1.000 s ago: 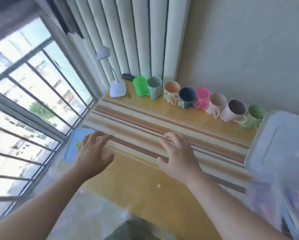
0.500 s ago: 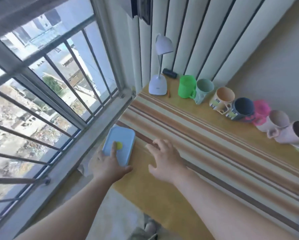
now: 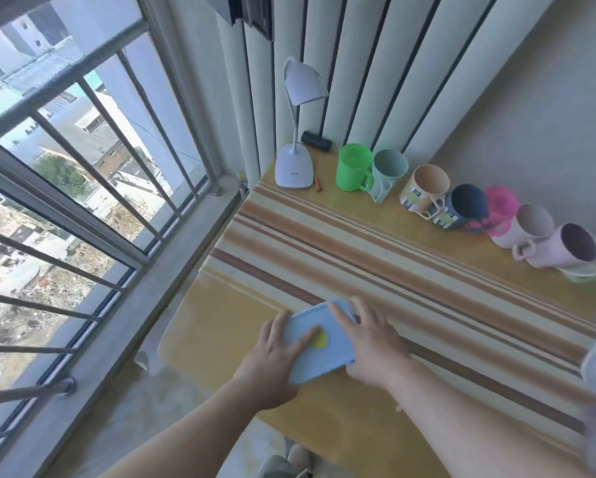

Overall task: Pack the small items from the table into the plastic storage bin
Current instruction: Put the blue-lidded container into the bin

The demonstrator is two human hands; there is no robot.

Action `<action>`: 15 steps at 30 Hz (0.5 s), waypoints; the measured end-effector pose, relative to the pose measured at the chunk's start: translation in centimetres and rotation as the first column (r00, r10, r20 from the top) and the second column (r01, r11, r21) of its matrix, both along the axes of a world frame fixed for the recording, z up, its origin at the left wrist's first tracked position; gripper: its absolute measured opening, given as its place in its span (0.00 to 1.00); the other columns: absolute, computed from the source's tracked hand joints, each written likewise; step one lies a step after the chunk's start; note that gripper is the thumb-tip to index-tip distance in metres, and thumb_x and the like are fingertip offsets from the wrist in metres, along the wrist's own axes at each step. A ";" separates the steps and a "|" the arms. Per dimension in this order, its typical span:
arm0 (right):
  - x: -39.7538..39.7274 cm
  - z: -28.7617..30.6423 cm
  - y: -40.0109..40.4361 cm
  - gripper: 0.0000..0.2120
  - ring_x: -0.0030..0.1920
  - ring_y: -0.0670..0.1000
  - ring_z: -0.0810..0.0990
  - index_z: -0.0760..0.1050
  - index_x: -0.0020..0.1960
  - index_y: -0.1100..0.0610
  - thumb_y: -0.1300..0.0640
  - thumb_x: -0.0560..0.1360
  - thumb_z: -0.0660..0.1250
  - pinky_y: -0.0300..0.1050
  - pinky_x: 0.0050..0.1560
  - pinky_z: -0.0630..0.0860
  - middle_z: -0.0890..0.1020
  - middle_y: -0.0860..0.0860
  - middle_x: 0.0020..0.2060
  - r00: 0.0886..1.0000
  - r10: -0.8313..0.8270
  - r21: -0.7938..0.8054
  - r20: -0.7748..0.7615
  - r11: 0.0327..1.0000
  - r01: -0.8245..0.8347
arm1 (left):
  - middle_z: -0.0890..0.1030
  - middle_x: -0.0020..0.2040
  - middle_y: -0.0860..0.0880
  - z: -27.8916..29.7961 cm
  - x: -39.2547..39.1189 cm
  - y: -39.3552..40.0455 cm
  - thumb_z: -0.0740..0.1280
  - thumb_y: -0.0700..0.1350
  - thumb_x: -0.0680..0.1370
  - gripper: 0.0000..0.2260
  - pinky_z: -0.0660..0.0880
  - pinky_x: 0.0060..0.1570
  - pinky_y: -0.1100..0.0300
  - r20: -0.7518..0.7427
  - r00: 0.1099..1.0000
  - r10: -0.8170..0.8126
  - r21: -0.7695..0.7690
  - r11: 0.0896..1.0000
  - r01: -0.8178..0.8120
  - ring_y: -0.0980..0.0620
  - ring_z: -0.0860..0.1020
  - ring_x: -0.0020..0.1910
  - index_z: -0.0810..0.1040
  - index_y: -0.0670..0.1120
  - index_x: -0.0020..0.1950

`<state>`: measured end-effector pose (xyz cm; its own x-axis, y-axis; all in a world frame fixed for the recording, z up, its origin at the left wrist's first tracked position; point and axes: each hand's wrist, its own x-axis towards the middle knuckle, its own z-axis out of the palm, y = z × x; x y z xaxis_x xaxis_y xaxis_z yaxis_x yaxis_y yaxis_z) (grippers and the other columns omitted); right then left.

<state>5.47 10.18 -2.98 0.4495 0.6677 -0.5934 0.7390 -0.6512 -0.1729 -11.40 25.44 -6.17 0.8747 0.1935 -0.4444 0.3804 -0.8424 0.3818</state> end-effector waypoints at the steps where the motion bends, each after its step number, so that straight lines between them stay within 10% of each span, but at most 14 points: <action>1: 0.1 -0.3 -0.7 0.53 0.77 0.60 0.53 0.36 0.81 0.36 0.51 0.73 0.72 0.55 0.69 0.71 0.41 0.51 0.81 1.000 0.031 -0.027 0.003 0.999 -0.031 | 0.39 0.78 0.46 0.1 0.4 0.3 0.70 0.48 0.71 0.49 0.80 0.54 0.47 -0.010 0.995 -0.098 -0.005 0.995 0.098 0.41 0.45 0.77 0.38 0.68 0.78; 6: 0.2 -1.3 -2.8 0.57 0.76 0.59 0.54 0.31 0.80 0.37 0.47 0.71 0.73 0.55 0.70 0.69 0.35 0.47 0.81 0.998 0.058 -0.012 0.002 0.998 -0.058 | 0.28 0.78 0.50 0.4 1.3 1.5 0.72 0.44 0.74 0.53 0.78 0.61 0.44 -0.047 0.965 -0.257 0.060 0.964 0.259 0.39 0.37 0.80 0.32 0.70 0.76; 10: -0.3 -1.5 -2.6 0.58 0.80 0.57 0.50 0.31 0.81 0.38 0.46 0.71 0.75 0.56 0.75 0.66 0.31 0.41 0.80 0.997 0.017 0.045 -0.076 0.999 -0.014 | 0.23 0.76 0.56 0.6 0.6 1.0 0.76 0.65 0.66 0.58 0.70 0.69 0.40 -0.049 0.999 -0.016 -0.136 0.991 0.009 0.42 0.41 0.81 0.30 0.72 0.74; 15: -0.3 -0.6 -2.0 0.61 0.81 0.57 0.55 0.31 0.81 0.38 0.51 0.71 0.77 0.54 0.74 0.68 0.35 0.44 0.81 0.997 0.017 0.061 -0.077 0.998 -0.013 | 0.60 0.78 0.48 0.0 -0.2 1.0 0.72 0.66 0.67 0.57 0.75 0.61 0.52 -0.122 0.944 0.307 -0.235 0.915 -0.328 0.45 0.71 0.70 0.28 0.66 0.76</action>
